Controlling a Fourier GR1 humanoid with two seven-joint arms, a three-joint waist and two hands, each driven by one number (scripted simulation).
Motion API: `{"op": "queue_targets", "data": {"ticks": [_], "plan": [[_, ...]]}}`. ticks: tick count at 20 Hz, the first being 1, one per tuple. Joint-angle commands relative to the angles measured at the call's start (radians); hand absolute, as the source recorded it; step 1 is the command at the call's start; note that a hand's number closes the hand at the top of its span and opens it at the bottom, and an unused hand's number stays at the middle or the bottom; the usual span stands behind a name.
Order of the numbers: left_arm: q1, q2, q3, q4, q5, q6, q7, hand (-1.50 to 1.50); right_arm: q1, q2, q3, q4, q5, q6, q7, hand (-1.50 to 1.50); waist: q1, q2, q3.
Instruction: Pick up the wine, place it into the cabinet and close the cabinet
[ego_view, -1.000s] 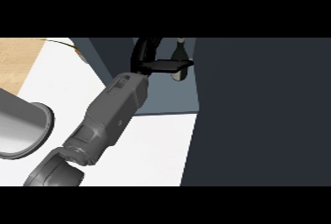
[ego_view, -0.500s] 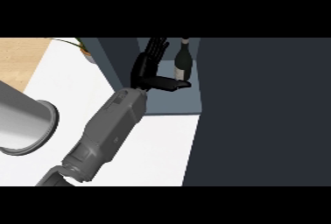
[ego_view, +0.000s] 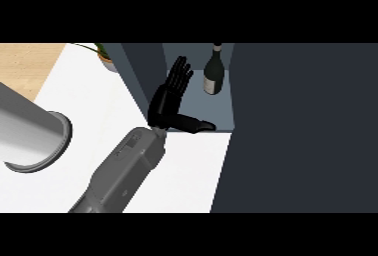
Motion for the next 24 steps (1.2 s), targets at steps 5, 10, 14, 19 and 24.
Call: {"op": "queue_targets", "data": {"ticks": [5,10,14,19,24], "plan": [[0.277,0.075,-0.069,-0.332,-0.014,0.041,0.07,-1.5,0.066,-0.021,0.03,-0.207,-0.003,-0.007,0.079,-1.5,-0.001,0.006,0.0],[0.433,0.076,-0.118,-0.496,-0.017,0.057,0.089,-1.5,0.088,-0.06,-0.026,-0.216,-0.047,0.022,0.057,-1.5,-0.01,0.011,0.001],[0.569,0.15,-0.113,-0.618,-0.003,0.014,0.071,-1.5,0.096,-0.078,0.039,-0.204,0.022,0.037,0.047,-1.5,-0.012,0.011,0.0],[0.641,0.211,-0.079,-0.684,0.021,-0.052,0.057,-1.5,0.091,-0.114,0.04,-0.207,-0.019,0.097,0.029,-1.5,-0.016,0.013,0.0],[0.67,0.289,-0.008,-0.678,0.025,-0.105,0.009,-1.5,0.057,-0.168,0.05,-0.202,-0.126,0.212,0.026,-1.5,-0.008,0.018,0.0]]}}
